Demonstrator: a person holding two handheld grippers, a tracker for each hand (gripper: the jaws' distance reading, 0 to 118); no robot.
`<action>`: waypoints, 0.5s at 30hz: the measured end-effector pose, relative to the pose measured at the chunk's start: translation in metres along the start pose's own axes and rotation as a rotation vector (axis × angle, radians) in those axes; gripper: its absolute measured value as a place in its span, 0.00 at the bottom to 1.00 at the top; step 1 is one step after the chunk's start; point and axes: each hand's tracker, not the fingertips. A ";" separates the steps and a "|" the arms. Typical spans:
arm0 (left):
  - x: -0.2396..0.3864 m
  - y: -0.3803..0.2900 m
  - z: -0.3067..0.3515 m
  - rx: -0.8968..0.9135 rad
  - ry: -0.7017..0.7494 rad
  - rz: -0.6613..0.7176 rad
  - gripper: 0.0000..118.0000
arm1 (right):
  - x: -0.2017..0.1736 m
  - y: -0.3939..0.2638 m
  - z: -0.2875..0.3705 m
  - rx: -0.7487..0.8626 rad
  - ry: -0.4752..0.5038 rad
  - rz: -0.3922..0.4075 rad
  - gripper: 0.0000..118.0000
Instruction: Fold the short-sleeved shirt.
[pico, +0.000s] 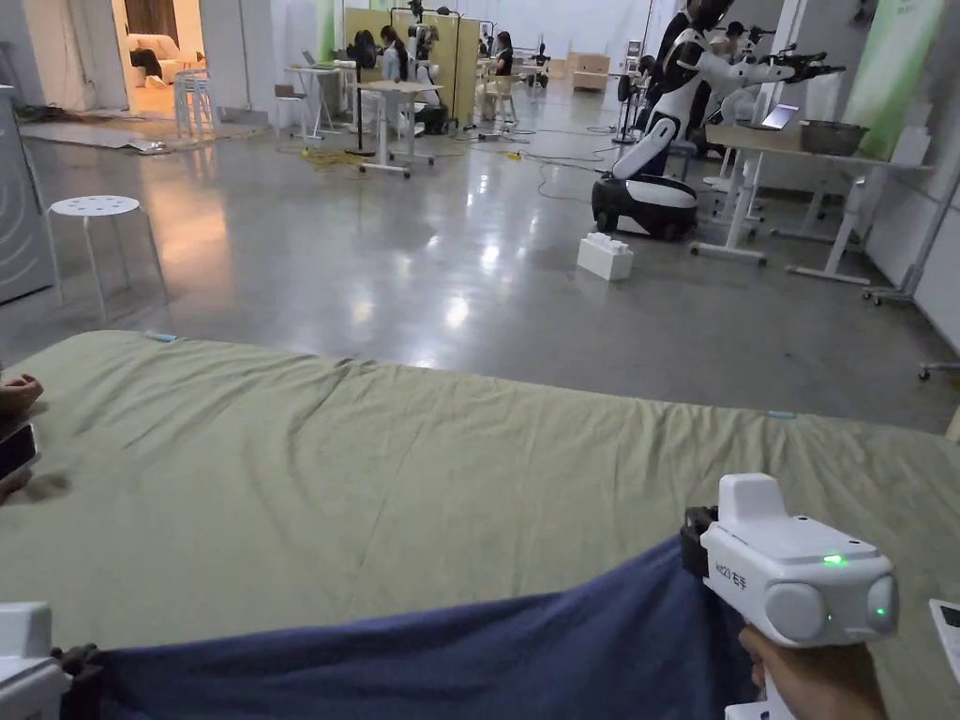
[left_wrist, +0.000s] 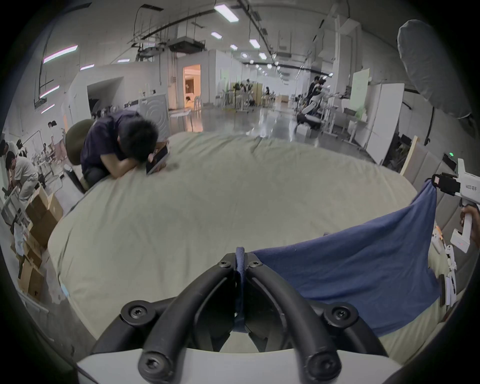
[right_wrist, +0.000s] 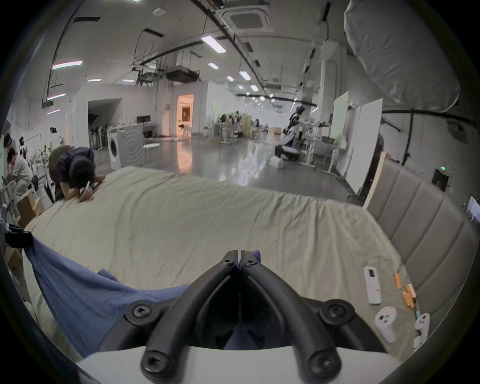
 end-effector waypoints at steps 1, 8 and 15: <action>0.005 0.011 0.002 0.013 0.000 -0.003 0.05 | 0.005 0.007 0.009 0.021 -0.013 -0.007 0.00; 0.043 0.104 0.017 0.159 -0.049 -0.042 0.05 | 0.047 0.066 0.067 0.147 -0.127 -0.018 0.00; 0.081 0.196 0.033 0.258 -0.076 -0.117 0.05 | 0.081 0.126 0.108 0.254 -0.220 0.001 0.00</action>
